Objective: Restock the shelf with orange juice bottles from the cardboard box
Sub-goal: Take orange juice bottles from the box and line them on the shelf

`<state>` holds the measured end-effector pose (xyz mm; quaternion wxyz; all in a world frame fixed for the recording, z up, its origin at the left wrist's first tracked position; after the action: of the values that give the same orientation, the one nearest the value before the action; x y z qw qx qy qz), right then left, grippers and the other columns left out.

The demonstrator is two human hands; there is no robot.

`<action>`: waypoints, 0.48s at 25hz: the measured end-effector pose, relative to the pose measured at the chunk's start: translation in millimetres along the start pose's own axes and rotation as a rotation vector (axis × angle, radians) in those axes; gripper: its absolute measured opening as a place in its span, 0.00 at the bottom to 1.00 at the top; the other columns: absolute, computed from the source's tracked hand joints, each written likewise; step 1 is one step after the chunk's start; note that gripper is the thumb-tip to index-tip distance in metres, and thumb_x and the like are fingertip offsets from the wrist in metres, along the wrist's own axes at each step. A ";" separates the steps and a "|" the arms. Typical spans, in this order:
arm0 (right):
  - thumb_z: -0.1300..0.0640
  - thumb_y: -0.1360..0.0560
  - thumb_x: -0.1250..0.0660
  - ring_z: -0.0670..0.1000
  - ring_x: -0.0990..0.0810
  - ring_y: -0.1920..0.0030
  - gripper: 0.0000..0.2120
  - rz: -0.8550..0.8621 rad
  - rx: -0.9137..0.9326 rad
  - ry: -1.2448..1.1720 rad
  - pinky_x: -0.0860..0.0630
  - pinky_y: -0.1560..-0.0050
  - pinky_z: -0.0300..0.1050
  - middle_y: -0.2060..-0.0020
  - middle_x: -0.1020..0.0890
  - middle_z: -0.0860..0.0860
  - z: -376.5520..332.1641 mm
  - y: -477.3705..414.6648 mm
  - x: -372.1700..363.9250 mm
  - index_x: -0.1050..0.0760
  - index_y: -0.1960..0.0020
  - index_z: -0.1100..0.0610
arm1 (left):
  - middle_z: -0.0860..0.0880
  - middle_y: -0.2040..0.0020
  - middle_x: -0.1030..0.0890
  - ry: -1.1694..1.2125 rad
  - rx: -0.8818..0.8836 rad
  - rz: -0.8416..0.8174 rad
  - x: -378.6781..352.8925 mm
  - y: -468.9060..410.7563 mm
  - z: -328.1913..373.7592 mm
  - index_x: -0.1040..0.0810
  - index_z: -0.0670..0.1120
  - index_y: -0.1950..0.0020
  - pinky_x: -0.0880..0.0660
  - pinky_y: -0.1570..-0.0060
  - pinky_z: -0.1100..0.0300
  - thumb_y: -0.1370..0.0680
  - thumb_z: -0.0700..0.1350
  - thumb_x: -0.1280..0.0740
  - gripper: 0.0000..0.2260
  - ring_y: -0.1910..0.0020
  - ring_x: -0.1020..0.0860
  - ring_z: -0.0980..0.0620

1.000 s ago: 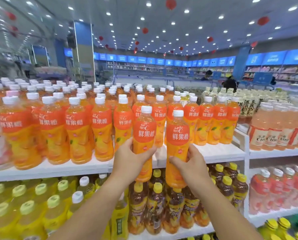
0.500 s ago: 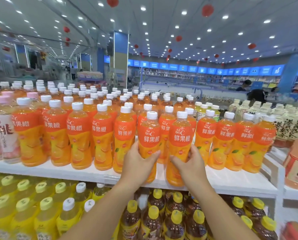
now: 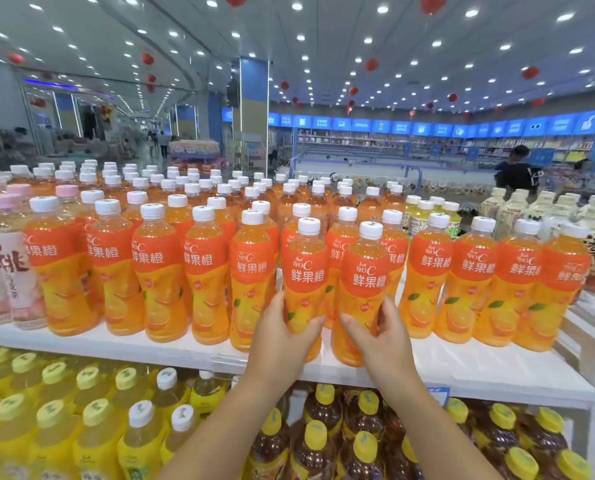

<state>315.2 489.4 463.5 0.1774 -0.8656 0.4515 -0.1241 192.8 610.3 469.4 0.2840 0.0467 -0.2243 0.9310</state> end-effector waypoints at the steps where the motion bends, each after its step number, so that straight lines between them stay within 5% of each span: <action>1: 0.56 0.25 0.26 0.39 0.18 0.45 0.19 -0.014 -0.006 0.003 0.21 0.47 0.38 0.46 0.16 0.39 1.6 2.1 1.9 0.25 0.37 0.45 | 0.60 0.47 0.19 -0.045 -0.028 0.017 0.3 3.0 -3.2 0.23 0.58 0.40 0.21 0.45 0.61 0.25 0.52 0.25 0.15 0.46 0.21 0.64; 6: 0.54 0.26 0.25 0.24 0.25 0.49 0.23 -0.016 -0.037 0.055 0.27 0.54 0.22 0.45 0.23 0.33 10.9 11.3 7.3 0.32 0.37 0.43 | 0.63 0.42 0.23 -0.144 -0.084 0.060 -3.2 18.0 -4.5 0.32 0.55 0.32 0.26 0.46 0.69 0.21 0.50 0.29 0.21 0.42 0.24 0.65; 9: 0.53 0.26 0.25 0.34 0.20 0.47 0.22 -0.009 -0.031 0.058 0.23 0.51 0.28 0.44 0.18 0.42 18.0 8.5 7.7 0.26 0.35 0.51 | 0.56 0.44 0.19 -0.179 -0.063 0.087 -4.0 17.9 -4.1 0.34 0.49 0.29 0.20 0.50 0.58 0.21 0.49 0.29 0.24 0.45 0.19 0.55; 12: 0.53 0.26 0.25 0.40 0.18 0.44 0.21 -0.015 -0.023 0.033 0.20 0.46 0.36 0.44 0.16 0.44 17.5 6.7 3.4 0.24 0.35 0.52 | 0.55 0.43 0.19 -0.226 -0.088 0.107 0.6 16.4 -1.7 0.31 0.48 0.29 0.21 0.48 0.57 0.21 0.49 0.29 0.22 0.44 0.20 0.55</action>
<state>318.8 486.4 445.0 0.1590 -0.8688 0.4493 -0.1345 183.4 599.2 461.6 0.2088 0.1271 -0.2976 0.9229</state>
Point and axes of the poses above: each hand's wrist, its own y-axis away from the middle knuckle, its own x-axis out of the back of the hand, z = x × y, the point moved 2 cm from there along -y, towards the middle knuckle
